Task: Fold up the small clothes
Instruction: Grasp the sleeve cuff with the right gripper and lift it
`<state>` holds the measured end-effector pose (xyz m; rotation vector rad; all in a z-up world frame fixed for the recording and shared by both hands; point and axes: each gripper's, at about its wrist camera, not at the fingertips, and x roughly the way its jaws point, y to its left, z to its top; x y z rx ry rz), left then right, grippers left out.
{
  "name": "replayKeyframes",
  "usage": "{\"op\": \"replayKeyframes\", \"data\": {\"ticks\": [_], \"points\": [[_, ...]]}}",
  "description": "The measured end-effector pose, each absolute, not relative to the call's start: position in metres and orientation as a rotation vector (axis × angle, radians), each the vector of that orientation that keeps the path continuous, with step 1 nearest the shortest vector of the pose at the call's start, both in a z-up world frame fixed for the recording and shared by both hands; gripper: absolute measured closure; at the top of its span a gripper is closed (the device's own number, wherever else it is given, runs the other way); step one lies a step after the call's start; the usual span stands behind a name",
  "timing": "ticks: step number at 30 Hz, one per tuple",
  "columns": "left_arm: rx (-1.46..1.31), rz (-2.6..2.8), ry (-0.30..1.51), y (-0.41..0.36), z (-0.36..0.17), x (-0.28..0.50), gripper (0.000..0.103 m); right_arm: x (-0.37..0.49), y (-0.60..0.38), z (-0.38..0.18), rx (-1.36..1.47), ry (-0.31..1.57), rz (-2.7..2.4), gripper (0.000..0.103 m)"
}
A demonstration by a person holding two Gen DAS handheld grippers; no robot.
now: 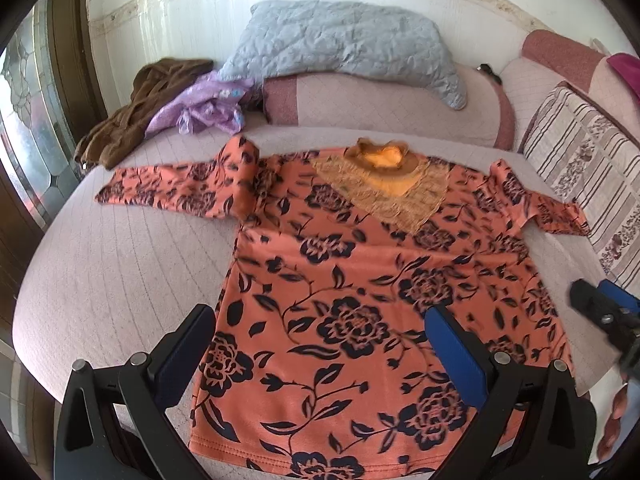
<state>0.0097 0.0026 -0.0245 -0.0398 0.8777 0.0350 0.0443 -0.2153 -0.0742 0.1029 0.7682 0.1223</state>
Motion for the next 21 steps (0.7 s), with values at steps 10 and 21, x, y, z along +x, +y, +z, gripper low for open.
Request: {"op": "replayKeyframes", "data": {"ticks": [10, 21], "points": [[-0.091, 0.238, 0.987, 0.078, -0.089, 0.040, 0.000, 0.080, -0.385, -0.136, 0.649, 0.798, 0.087, 0.000], [-0.190, 0.461, 0.930, 0.160, -0.109, 0.087, 0.000, 0.195, -0.609, -0.186, 1.064, 0.648, -0.238, 0.025]]}}
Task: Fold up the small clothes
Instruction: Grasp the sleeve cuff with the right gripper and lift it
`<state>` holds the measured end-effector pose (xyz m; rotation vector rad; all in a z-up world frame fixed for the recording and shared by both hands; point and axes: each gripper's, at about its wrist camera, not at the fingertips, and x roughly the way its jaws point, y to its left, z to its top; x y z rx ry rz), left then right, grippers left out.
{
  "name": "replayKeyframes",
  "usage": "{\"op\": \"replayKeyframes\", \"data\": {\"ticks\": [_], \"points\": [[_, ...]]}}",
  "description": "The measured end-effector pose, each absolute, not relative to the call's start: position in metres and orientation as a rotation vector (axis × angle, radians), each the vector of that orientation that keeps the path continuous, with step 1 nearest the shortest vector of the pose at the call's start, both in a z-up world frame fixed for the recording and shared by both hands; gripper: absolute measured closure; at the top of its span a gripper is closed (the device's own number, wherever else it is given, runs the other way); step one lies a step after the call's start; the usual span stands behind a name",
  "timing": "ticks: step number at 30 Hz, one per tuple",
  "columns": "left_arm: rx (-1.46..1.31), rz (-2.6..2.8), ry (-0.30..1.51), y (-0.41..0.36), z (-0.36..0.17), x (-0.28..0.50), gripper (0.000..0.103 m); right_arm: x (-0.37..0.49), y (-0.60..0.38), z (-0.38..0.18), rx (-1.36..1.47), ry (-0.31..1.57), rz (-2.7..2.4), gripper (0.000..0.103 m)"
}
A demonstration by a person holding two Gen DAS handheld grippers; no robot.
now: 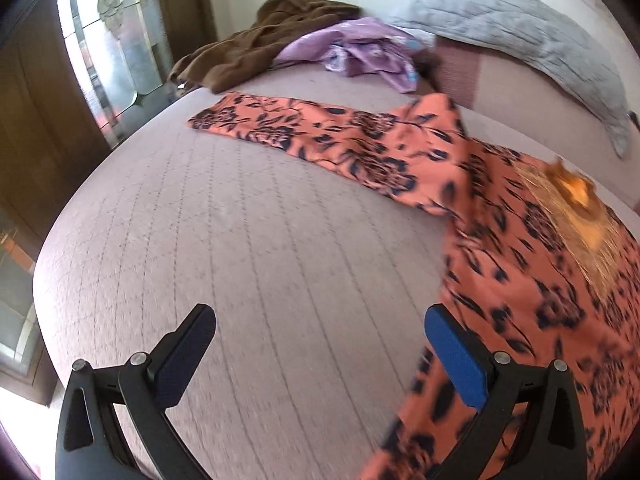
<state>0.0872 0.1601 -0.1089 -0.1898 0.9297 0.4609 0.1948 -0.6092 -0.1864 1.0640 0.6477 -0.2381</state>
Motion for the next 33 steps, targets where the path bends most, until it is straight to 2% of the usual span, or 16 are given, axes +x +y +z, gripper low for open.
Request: {"op": "replayKeyframes", "data": {"ticks": [7, 11, 12, 13, 14, 16, 21, 27, 30, 33], "points": [[-0.227, 0.545, 0.945, 0.192, -0.139, 0.098, 0.000, 0.252, -0.643, -0.202, 1.024, 0.697, -0.387, 0.039], [-0.232, 0.544, 0.931, 0.200, -0.155, 0.094, 0.000, 0.268, -0.646, -0.201, 0.965, 0.726, -0.501, 0.041], [-0.234, 0.543, 0.933, 0.200, -0.155, 0.094, 0.000, 0.273, -0.645, -0.198, 0.936, 0.740, -0.526, 0.047], [-0.241, 0.539, 0.934, 0.202, -0.155, 0.094, 0.000, 0.279, -0.644, -0.196, 0.902, 0.761, -0.551, 0.059], [-0.257, 0.532, 0.931, 0.204, -0.157, 0.094, 0.000, 0.285, -0.643, -0.194, 0.854, 0.794, -0.591, 0.066], [-0.269, 0.526, 0.927, 0.207, -0.156, 0.094, 0.000, 0.295, -0.644, -0.187, 0.811, 0.825, -0.620, 0.098], [-0.270, 0.521, 0.915, 0.209, -0.157, 0.095, 0.000, 0.311, -0.590, -0.107, 0.628, 0.749, -0.464, 0.098], [-0.309, 0.486, 0.875, 0.214, -0.155, 0.087, 0.000, 0.291, -0.409, 0.022, 0.430, 0.544, -0.054, 0.098], [-0.340, 0.468, 0.853, 0.217, -0.154, 0.084, 0.000, 0.274, -0.309, 0.040, 0.345, 0.522, 0.110, 0.098], [-0.364, 0.455, 0.838, 0.220, -0.153, 0.081, 0.000, 0.263, -0.227, 0.011, 0.328, 0.597, 0.229, 0.097]]}}
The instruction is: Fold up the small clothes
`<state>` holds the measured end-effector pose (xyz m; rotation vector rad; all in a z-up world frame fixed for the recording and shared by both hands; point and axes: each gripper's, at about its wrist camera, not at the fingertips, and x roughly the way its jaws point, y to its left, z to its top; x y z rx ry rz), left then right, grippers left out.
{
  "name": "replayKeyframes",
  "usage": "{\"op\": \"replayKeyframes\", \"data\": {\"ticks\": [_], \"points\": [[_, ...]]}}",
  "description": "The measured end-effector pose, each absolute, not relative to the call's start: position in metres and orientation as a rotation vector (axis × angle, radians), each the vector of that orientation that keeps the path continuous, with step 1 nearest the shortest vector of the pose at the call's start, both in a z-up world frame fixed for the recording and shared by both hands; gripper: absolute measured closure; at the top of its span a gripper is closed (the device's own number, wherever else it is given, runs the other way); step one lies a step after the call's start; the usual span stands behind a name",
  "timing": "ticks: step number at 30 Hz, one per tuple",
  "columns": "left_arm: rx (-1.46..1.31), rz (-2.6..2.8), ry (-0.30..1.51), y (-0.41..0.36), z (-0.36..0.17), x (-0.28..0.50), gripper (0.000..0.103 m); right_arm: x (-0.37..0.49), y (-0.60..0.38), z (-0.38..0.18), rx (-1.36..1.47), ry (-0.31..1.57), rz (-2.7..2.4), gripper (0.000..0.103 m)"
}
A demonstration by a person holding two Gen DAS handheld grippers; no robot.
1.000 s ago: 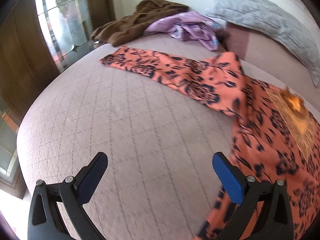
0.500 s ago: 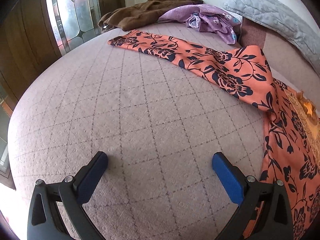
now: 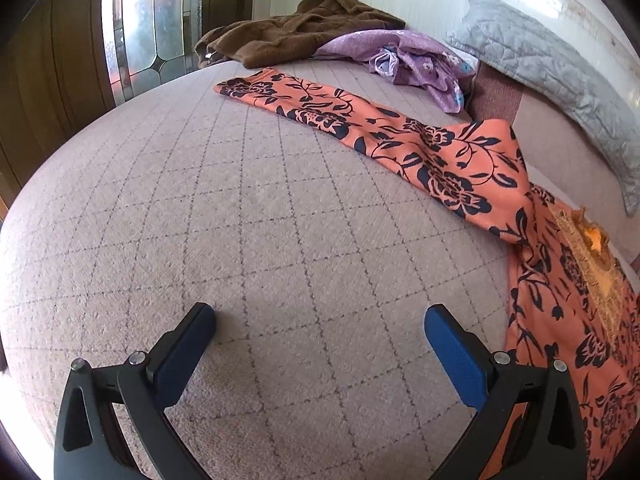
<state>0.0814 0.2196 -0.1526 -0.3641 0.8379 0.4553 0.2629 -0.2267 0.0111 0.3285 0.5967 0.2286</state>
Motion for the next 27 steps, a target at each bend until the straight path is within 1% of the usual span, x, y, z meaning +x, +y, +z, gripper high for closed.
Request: {"op": "replayKeyframes", "data": {"ticks": [1, 3, 5, 6, 7, 8, 9, 10, 11, 12, 13, 14, 15, 17, 20, 24, 27], "points": [[-0.372, 0.451, 0.832, 0.220, -0.153, 0.080, 0.000, 0.264, -0.206, -0.005, 0.325, 0.644, 0.254, 0.094], [-0.386, 0.444, 0.826, 0.222, -0.152, 0.079, 0.000, 0.270, -0.169, -0.046, 0.311, 0.732, 0.271, 0.094], [-0.391, 0.442, 0.824, 0.222, -0.152, 0.079, 0.000, 0.287, -0.132, -0.101, 0.187, 0.880, 0.286, 0.083], [-0.389, 0.439, 0.826, 0.222, -0.152, 0.079, 0.000, 0.300, -0.111, -0.139, 0.105, 1.035, 0.310, 0.072], [-0.386, 0.432, 0.830, 0.222, -0.151, 0.078, 0.000, 0.306, -0.101, -0.164, 0.049, 1.141, 0.320, 0.071], [-0.378, 0.414, 0.846, 0.222, -0.150, 0.079, 0.000, 0.300, -0.100, -0.167, 0.030, 1.110, 0.320, 0.071], [-0.377, 0.403, 0.854, 0.223, -0.148, 0.078, 0.000, 0.293, -0.108, -0.159, 0.061, 1.057, 0.324, 0.071], [-0.390, 0.392, 0.844, 0.222, -0.143, 0.076, 0.000, 0.286, -0.115, -0.152, 0.124, 1.053, 0.342, 0.070], [-0.409, 0.378, 0.832, 0.223, -0.140, 0.073, 0.000, 0.280, -0.126, -0.142, 0.179, 1.030, 0.366, 0.065], [-0.434, 0.337, 0.814, 0.218, -0.130, 0.070, 0.000, 0.266, -0.139, -0.129, 0.191, 0.981, 0.368, 0.044], [-0.434, 0.299, 0.802, 0.212, -0.121, 0.069, 0.000, 0.258, -0.145, -0.115, 0.183, 0.934, 0.348, 0.027], [-0.412, 0.257, 0.791, 0.200, -0.108, 0.069, 0.000, 0.244, -0.164, -0.103, 0.192, 0.875, 0.328, 0.025], [-0.377, 0.209, 0.776, 0.183, -0.093, 0.070, 0.000, 0.230, -0.173, -0.100, 0.200, 0.849, 0.320, 0.024], [-0.304, 0.125, 0.769, 0.145, -0.070, 0.079, 0.000, 0.225, -0.198, -0.100, 0.217, 0.846, 0.290, 0.024], [-0.107, -0.023, 0.819, 0.058, -0.051, 0.109, 0.000, 0.219, -0.231, -0.112, 0.244, 0.837, 0.227, 0.024], [0.084, -0.042, 0.876, -0.031, -0.056, 0.161, 0.000, 0.201, -0.263, -0.121, 0.280, 0.812, 0.197, 0.024], [0.134, 0.013, 0.929, -0.062, -0.071, 0.208, 0.000, 0.197, -0.271, -0.132, 0.276, 0.786, 0.200, 0.024]]}}
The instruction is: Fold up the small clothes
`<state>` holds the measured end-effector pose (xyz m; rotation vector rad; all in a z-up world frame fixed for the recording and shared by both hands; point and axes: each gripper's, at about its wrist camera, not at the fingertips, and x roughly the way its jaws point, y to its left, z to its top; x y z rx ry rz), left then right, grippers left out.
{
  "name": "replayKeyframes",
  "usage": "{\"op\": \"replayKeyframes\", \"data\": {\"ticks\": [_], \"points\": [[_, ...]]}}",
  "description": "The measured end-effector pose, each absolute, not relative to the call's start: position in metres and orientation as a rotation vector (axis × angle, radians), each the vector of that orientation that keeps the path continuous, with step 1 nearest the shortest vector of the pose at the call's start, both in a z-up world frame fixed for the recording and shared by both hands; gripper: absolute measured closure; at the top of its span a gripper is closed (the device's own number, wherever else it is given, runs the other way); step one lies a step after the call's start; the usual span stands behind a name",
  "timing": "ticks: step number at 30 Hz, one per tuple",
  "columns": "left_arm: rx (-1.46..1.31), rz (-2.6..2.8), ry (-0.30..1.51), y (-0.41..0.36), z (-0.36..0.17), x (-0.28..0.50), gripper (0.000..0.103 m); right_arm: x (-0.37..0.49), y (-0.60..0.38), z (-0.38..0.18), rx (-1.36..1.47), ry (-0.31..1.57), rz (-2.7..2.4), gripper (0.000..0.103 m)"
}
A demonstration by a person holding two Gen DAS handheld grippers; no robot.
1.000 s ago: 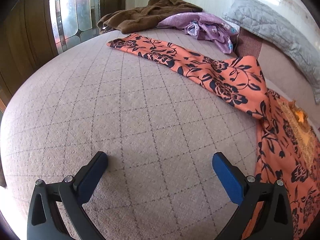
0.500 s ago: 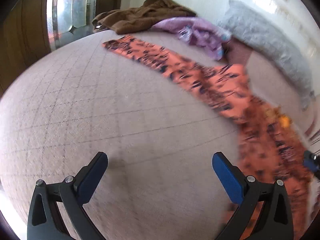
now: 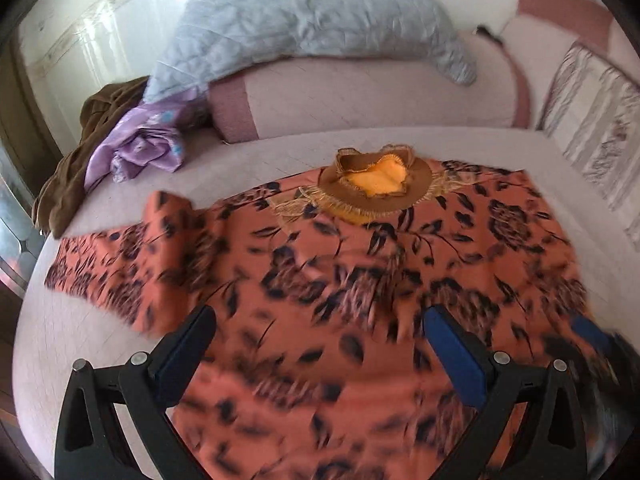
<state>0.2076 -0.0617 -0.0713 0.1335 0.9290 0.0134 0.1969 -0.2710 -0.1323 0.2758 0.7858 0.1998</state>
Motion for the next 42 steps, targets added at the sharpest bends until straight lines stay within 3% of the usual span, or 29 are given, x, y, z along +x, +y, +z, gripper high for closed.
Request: {"op": "replayKeyframes", "data": {"ticks": [7, 8, 9, 11, 15, 19, 21, 22, 24, 26, 28, 29, 30, 33, 37, 38, 40, 42], "points": [[0.337, 0.050, 1.059, -0.098, -0.127, 0.242, 0.008, 0.182, -0.306, -0.147, 0.347, 0.750, 0.205, 0.024], [0.356, 0.065, 1.064, -0.097, -0.131, 0.243, 0.021, 0.181, -0.308, -0.151, 0.355, 0.751, 0.202, 0.024], [0.344, 0.070, 1.078, -0.092, -0.132, 0.245, 0.055, 0.180, -0.312, -0.156, 0.371, 0.760, 0.199, 0.024], [0.213, 0.064, 1.102, -0.073, -0.129, 0.250, 0.096, 0.183, -0.317, -0.160, 0.410, 0.769, 0.207, 0.024], [-0.109, 0.128, 0.824, -0.013, -0.087, 0.205, 0.091, 0.183, -0.319, -0.160, 0.431, 0.753, 0.218, 0.024], [-0.284, 0.099, 1.010, 0.026, -0.145, 0.197, 0.089, 0.184, -0.321, -0.166, 0.457, 0.774, 0.209, 0.024], [-0.278, 0.062, 0.961, 0.029, -0.140, 0.189, 0.083, 0.184, -0.321, -0.162, 0.466, 0.776, 0.213, 0.024], [-0.273, 0.057, 0.964, 0.029, -0.138, 0.188, 0.078, 0.184, -0.322, -0.159, 0.474, 0.775, 0.221, 0.024], [-0.311, 0.025, 0.941, 0.035, -0.132, 0.185, 0.035, 0.185, -0.326, -0.151, 0.490, 0.764, 0.231, 0.024], [-0.320, 0.078, 0.906, 0.045, -0.125, 0.183, 0.027, 0.197, -0.336, -0.145, 0.563, 0.778, 0.265, 0.024], [-0.365, 0.084, 0.922, 0.056, -0.129, 0.185, 0.028, 0.211, -0.350, -0.146, 0.700, 0.803, 0.294, 0.024], [-0.402, 0.074, 0.940, 0.061, -0.134, 0.187, 0.038, 0.219, -0.356, -0.150, 0.789, 0.830, 0.313, 0.024], [-0.396, 0.090, 0.946, 0.064, -0.136, 0.188, 0.063, 0.230, -0.362, -0.156, 0.906, 0.858, 0.332, 0.024], [-0.402, 0.116, 0.962, 0.076, -0.135, 0.196, 0.094, 0.248, -0.369, -0.161, 0.974, 0.857, 0.260, 0.024], [-0.372, 0.078, 0.907, 0.081, -0.115, 0.202, 0.097, 0.274, -0.388, -0.174, 1.110, 0.840, 0.124, 0.029], [-0.351, 0.067, 0.879, 0.081, -0.108, 0.204, 0.097, 0.279, -0.392, -0.178, 1.129, 0.844, 0.079, 0.036], [-0.333, 0.057, 0.834, 0.080, -0.097, 0.206, 0.097, 0.290, -0.399, -0.188, 1.171, 0.892, 0.009, 0.096], [-0.308, 0.060, 0.803, 0.080, -0.096, 0.209, 0.097, 0.288, -0.401, -0.176, 1.156, 0.862, 0.001, 0.096]]}}
